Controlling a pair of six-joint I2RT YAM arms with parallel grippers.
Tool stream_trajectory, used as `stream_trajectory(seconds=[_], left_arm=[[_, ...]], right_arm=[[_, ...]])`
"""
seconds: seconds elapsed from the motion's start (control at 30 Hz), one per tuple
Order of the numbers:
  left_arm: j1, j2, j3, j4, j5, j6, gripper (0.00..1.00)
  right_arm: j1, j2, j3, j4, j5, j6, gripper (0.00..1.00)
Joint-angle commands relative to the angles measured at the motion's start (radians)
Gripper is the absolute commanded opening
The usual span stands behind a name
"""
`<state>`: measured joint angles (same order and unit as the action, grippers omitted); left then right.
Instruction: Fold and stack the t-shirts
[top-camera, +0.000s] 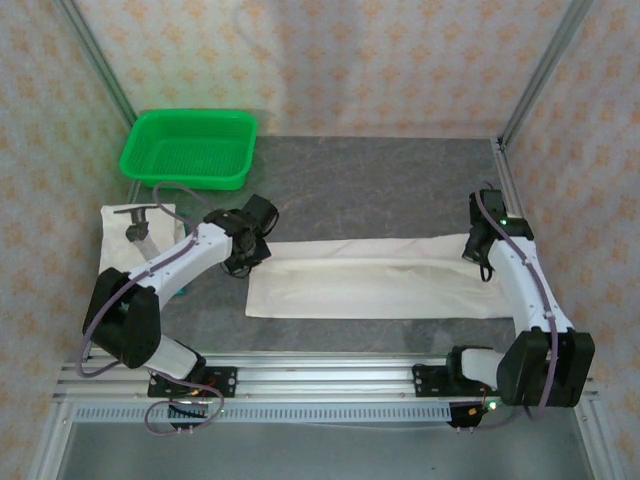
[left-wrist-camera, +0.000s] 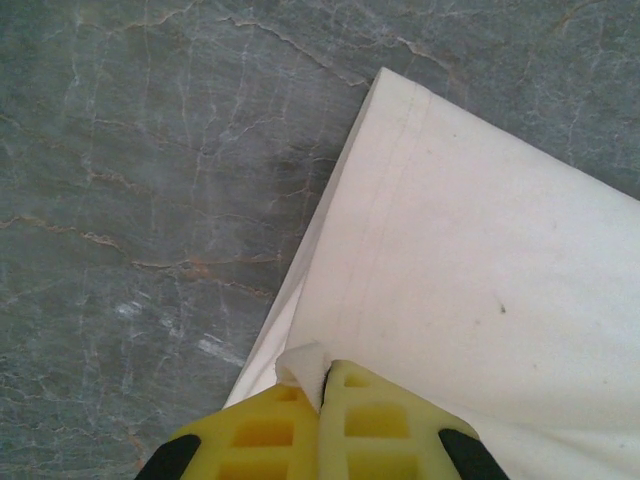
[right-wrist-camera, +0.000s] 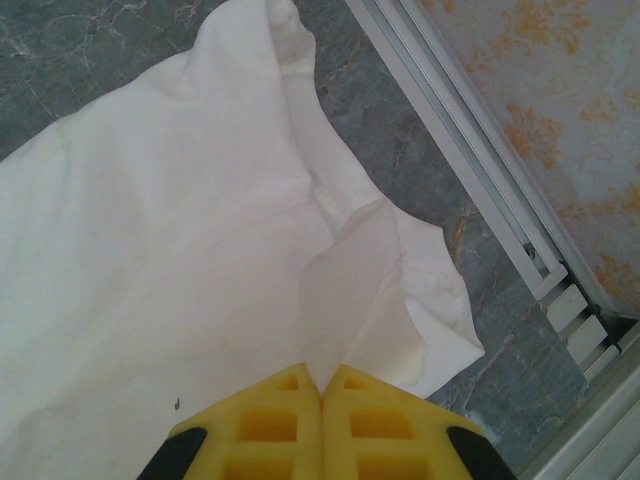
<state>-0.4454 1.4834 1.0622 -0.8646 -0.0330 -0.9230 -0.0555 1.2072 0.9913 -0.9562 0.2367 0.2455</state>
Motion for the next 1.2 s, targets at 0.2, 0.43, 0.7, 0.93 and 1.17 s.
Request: stream_trajectory(seconds=[0.2, 0.43, 0.7, 0.93, 1.17], left_arm=[[-0.009, -0.037, -0.079, -0.041, -0.009, -0.039, 0.0], [-0.016, -0.023, -0.103, -0.022, -0.004, -0.052, 0.0], [-0.032, -0.047, -0.1, -0.043, -0.012, -0.059, 0.0], [-0.032, -0.08, -0.008, -0.115, -0.042, -0.04, 0.0], [-0.036, -0.124, -0.011, -0.152, -0.042, -0.043, 0.0]], right_arm=[[-0.009, 0.017, 0.007, -0.042, 0.052, 0.063, 0.02], [-0.01, 0.081, -0.013, -0.025, 0.042, 0.097, 0.02], [-0.012, 0.148, -0.015, -0.001, 0.047, 0.097, 0.03], [-0.012, 0.107, 0.023, 0.011, 0.035, 0.092, 0.02], [-0.012, 0.12, 0.033, 0.013, 0.049, 0.076, 0.02]])
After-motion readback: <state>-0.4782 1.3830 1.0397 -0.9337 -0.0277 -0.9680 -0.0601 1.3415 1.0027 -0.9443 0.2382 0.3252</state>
